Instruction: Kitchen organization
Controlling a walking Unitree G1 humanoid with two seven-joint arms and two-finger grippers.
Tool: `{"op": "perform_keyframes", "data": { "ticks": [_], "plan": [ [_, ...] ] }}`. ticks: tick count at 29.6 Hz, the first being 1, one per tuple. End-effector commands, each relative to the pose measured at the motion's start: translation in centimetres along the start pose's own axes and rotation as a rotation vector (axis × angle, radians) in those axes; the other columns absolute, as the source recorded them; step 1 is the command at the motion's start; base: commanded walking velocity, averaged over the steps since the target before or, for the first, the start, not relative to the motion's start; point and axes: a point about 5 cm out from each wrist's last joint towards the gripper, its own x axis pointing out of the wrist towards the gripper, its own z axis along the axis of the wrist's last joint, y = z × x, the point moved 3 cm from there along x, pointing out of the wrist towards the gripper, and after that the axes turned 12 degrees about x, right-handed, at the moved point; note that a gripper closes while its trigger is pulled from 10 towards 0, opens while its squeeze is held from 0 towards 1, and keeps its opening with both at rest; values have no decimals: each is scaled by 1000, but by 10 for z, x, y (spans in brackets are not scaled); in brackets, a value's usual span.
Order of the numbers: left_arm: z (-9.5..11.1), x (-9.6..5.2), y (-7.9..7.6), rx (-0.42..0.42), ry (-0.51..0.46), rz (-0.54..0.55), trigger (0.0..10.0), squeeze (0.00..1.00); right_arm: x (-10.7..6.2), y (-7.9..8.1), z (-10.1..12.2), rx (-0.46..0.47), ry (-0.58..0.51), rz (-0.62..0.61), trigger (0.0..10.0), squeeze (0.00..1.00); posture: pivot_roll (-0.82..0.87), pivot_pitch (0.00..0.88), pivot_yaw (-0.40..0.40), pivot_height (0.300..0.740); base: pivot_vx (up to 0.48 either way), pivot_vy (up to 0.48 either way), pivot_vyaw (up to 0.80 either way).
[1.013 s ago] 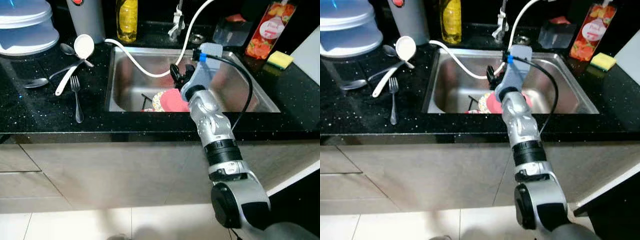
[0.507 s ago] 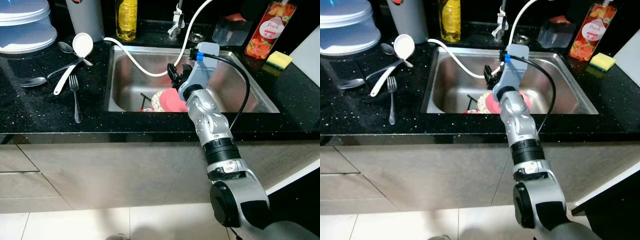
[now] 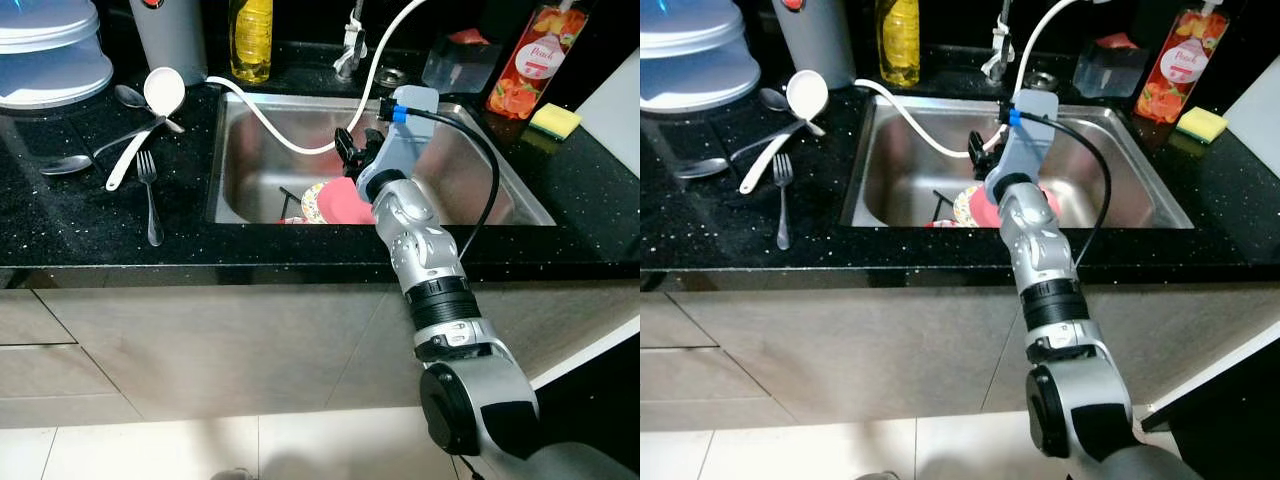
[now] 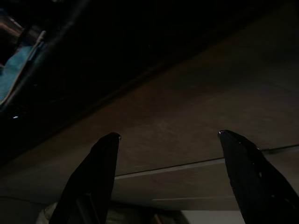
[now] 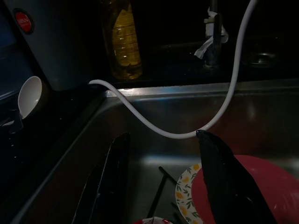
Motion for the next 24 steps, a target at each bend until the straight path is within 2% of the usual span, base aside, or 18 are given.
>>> {"op": "perform_keyframes", "data": {
  "ticks": [1, 5, 10, 24],
  "plan": [
    [-2, -5, -4, -35, 1, 15, 10000, 0, 0, -1, -1, 10, 3, -6, 10000, 0, 283, 0, -73, 740, 0, 0, 0],
    [-1, -6, -4, -33, -5, 6, 10000, 0, 0, -1, -2, 8, 8, -3, 10000, 0, 282, 0, -81, 740, 0, 0, 0],
    [2, -5, -10, 20, -15, -41, 10000, 0, -1, -2, -2, 4, 10, -4, 10000, 0, 282, 0, -82, 740, 0, 0, 0],
    [4, -8, -8, -15, -16, 6, 10000, 0, 1, 2, -3, 2, 17, 15, 10000, 0, 290, 0, -101, 740, 0, 0, 0]
  ]
}}
